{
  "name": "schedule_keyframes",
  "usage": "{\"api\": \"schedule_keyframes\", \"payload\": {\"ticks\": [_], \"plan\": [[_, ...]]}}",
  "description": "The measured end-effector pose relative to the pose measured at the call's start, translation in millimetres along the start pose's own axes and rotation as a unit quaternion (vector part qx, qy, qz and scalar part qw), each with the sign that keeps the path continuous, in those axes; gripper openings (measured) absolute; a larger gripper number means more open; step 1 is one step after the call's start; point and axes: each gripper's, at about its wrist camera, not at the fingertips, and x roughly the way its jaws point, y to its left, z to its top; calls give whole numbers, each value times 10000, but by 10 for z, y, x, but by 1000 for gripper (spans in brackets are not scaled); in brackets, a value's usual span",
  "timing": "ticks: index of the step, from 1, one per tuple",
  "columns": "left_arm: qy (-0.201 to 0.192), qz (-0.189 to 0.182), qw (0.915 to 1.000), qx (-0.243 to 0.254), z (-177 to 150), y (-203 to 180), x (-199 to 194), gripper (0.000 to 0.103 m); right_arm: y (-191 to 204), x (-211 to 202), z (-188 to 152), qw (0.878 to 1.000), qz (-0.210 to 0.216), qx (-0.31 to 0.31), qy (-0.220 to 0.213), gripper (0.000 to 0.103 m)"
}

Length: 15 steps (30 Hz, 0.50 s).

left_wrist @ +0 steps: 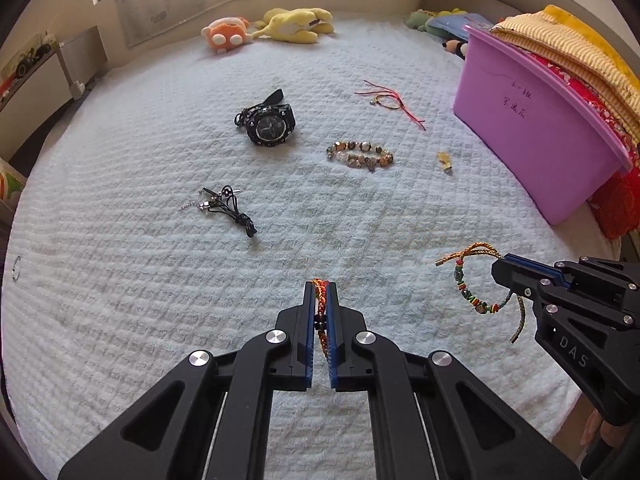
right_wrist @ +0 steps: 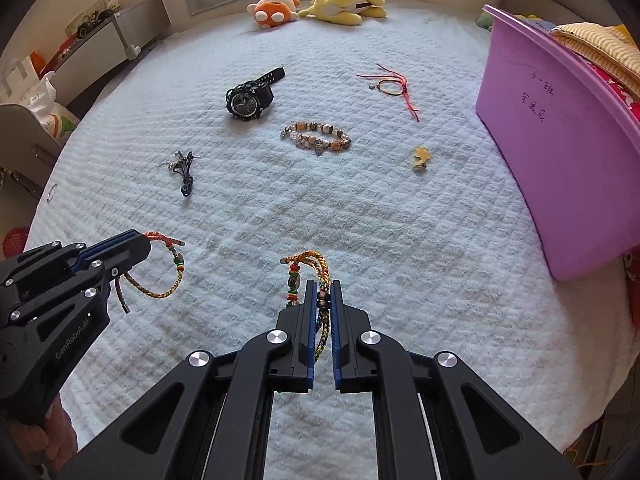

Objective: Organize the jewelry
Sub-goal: 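Lift both braided bracelets and carry them toward the pink tub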

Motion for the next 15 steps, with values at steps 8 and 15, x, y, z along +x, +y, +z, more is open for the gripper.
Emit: {"api": "schedule_keyframes", "payload": {"ticks": [8, 15], "plan": [[-14, -77, 10000, -2, 339, 61, -621, 6, -88, -806, 214, 9995, -32, 269, -165, 6], [-128, -152, 9994, 295, 724, -80, -1201, 6, -215, -1464, 384, 9978, 42, 581, -332, 7]]}}
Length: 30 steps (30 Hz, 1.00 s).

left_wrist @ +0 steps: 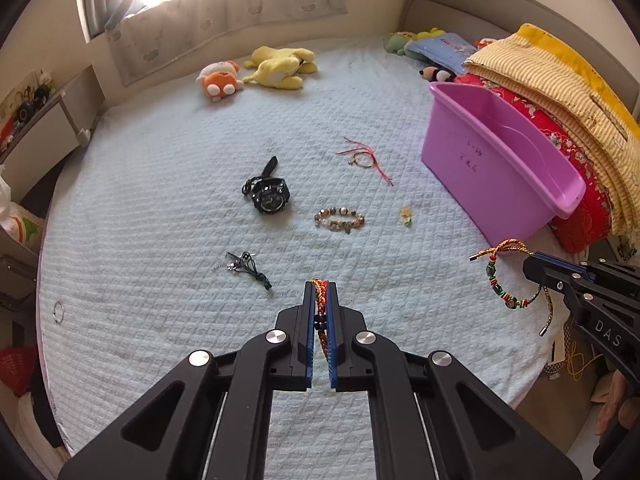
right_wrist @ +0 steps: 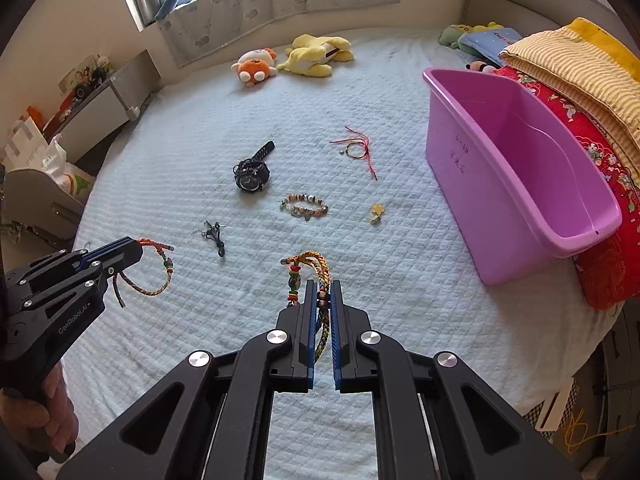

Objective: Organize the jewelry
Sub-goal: 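Lift both braided bracelets and carry them toward the pink tub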

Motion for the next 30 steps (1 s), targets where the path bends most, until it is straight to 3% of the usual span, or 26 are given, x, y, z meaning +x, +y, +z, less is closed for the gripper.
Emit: {"api": "schedule_keyframes", "payload": {"ticks": [8, 16, 23, 30], "plan": [[-261, -498, 9974, 453, 537, -511, -462, 6, -348, -704, 228, 9986, -125, 413, -318, 7], [-461, -1010, 9920, 608, 1081, -1317, -599, 6, -1108, -1213, 550, 9945, -425, 658, -702, 7], [-615, -1034, 9915, 495, 1576, -2134, -426, 6, -1939, -1202, 892, 9959, -383, 402, -719, 7], [-226, -698, 9973, 20, 1949, -2770, 103, 6, -2756, -837, 1284, 9991, 72, 58, -410, 7]]}}
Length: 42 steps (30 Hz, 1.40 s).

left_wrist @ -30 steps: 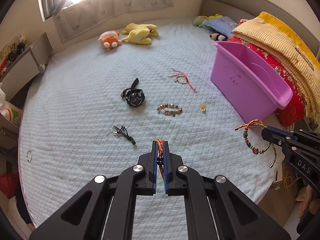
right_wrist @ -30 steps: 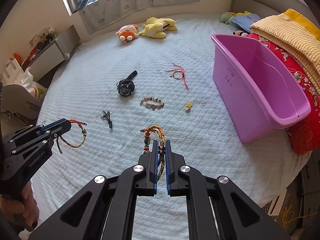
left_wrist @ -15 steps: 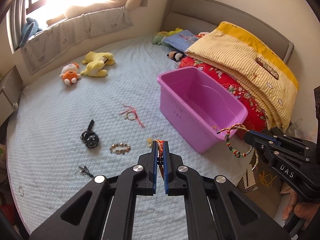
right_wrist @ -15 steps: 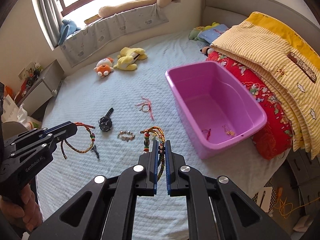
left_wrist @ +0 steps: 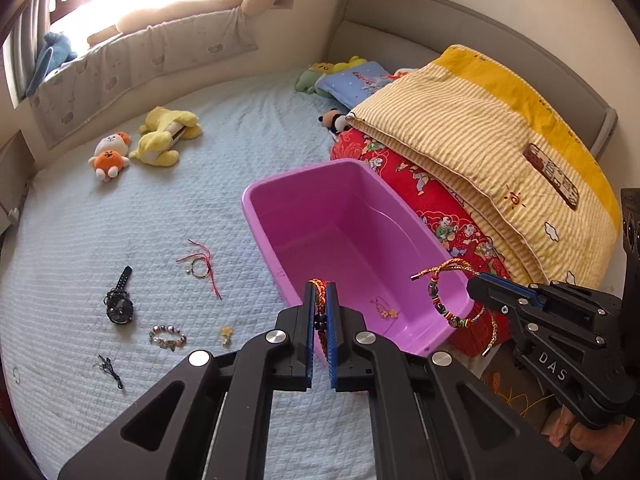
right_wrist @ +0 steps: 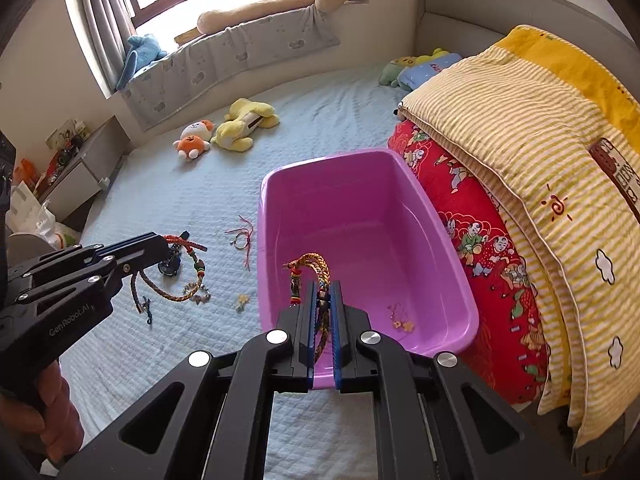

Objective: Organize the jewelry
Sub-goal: 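Lift both braided bracelets and carry them toward the pink tub, then lower both braided bracelets into the pink tub and open both grippers, then withdraw both open grippers from the tub back over the bed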

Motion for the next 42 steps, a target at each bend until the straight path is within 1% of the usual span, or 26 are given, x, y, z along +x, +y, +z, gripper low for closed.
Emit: {"api": "schedule_keyframes", "payload": {"ticks": [3, 7, 10, 14, 20, 22, 23, 24, 25, 26, 27, 28, 32, 36, 38, 42], "plan": [[194, 171, 9994, -213, 102, -165, 264, 6, -235, 221, 99, 9992, 180, -238, 248, 7], [428, 418, 9980, -211, 190, -341, 563, 6, -468, 473, 177, 9969, 347, -460, 536, 7], [595, 542, 9966, -194, 238, -413, 760, 6, -601, 634, 206, 9953, 454, -487, 711, 7], [842, 655, 9942, -134, 258, -478, 994, 6, -694, 839, 220, 9930, 538, -509, 917, 7], [1146, 845, 9898, -30, 300, -549, 1239, 7, -806, 1047, 277, 9907, 525, -559, 1124, 7], [1252, 933, 9877, -12, 308, -544, 1293, 10, -843, 1107, 306, 9900, 508, -567, 1188, 7], [1293, 973, 9868, -10, 313, -533, 1316, 20, -871, 1138, 318, 9898, 491, -560, 1215, 7], [1319, 1024, 9860, -20, 309, -516, 1327, 39, -890, 1162, 329, 9896, 475, -548, 1241, 9], [1315, 1099, 9852, -42, 308, -494, 1323, 54, -908, 1189, 339, 9893, 450, -531, 1286, 21], [1238, 1180, 9852, -74, 309, -468, 1295, 82, -925, 1208, 347, 9890, 420, -507, 1323, 40], [1123, 1227, 9860, -106, 312, -450, 1251, 87, -945, 1217, 359, 9892, 412, -476, 1325, 46], [1067, 1228, 9866, -125, 314, -435, 1217, 87, -962, 1212, 375, 9896, 424, -448, 1298, 47], [1150, 1341, 9842, -153, 316, -376, 1199, 87, -1000, 1189, 434, 9898, 426, -414, 1292, 47], [1165, 1344, 9834, -344, 298, -290, 1138, 87, -1010, 1156, 468, 9894, 508, -324, 1321, 48], [1125, 1340, 9838, -379, 292, -263, 1086, 87, -986, 1125, 472, 9891, 563, -311, 1325, 50], [1034, 1333, 9846, -460, 276, -194, 968, 87, -856, 1026, 456, 9882, 690, -442, 1295, 50]]}}
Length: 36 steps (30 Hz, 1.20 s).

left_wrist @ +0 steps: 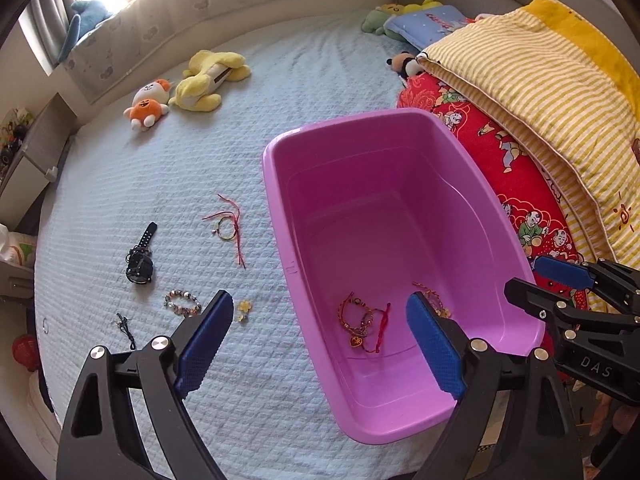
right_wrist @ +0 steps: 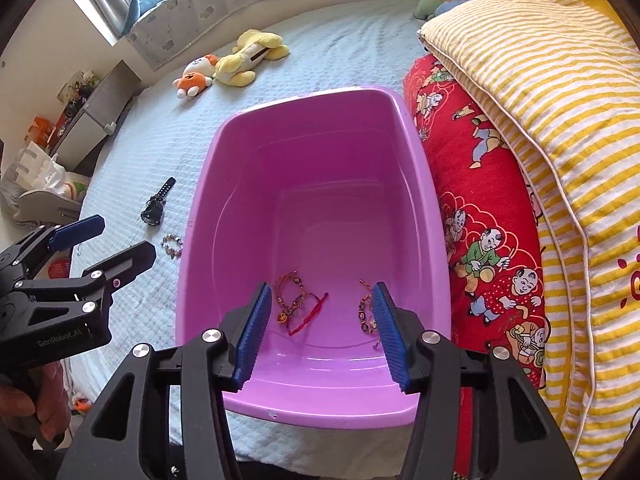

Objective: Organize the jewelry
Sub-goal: 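Withdraw both open grippers from the tub back over the bed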

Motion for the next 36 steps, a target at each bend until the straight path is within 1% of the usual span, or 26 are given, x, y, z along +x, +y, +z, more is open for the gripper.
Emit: {"api": "schedule_keyframes", "payload": {"ticks": [3, 6, 8, 11, 15, 19, 24, 27, 28, 30, 33, 36], "plan": [[-83, -21, 9999, -108, -49, 103, -91, 87, 171, -38, -47, 9998, 126, -166, -8, 50], [-117, -31, 9994, -323, -128, 248, -160, 87, 371, -25, -94, 9989, 371, -266, 40, 51], [-116, 19, 9986, -525, -196, 373, -193, 87, 523, 0, -121, 9983, 435, -394, 60, 52], [-77, 202, 9955, -919, -321, 642, -238, 88, 717, 65, -148, 9973, 548, -457, 141, 52], [37, 416, 9860, -1617, -527, 1155, -304, 89, 1013, 127, -178, 9951, 688, -660, 250, 53], [92, 736, 9745, -2116, -819, 1675, -432, 89, 1365, 190, -241, 9919, 808, -940, 285, 55], [110, 1124, 9620, -2486, -1177, 2335, -577, 91, 1821, 294, -316, 9903, 922, -989, 312, 55], [108, 1186, 9574, -2632, -1322, 2734, -599, 91, 2068, 335, -365, 9914, 919, -900, 250, 55], [98, 1187, 9573, -2633, -1358, 2861, -596, 91, 2153, 356, -385, 9921, 894, -847, 227, 56], [56, 1207, 9601, -2523, -1399, 3107, -580, 91, 2317, 419, -422, 9942, 809, -689, 192, 57], [-128, 1113, 9693, -2189, -1414, 3451, -528, 91, 2539, 537, -456, 9976, 557, -384, 132, 57], [-240, 975, 9780, -1828, -1350, 3783, -398, 91, 2743, 668, -504, 9997, 222, 57, 73, 57]]}}
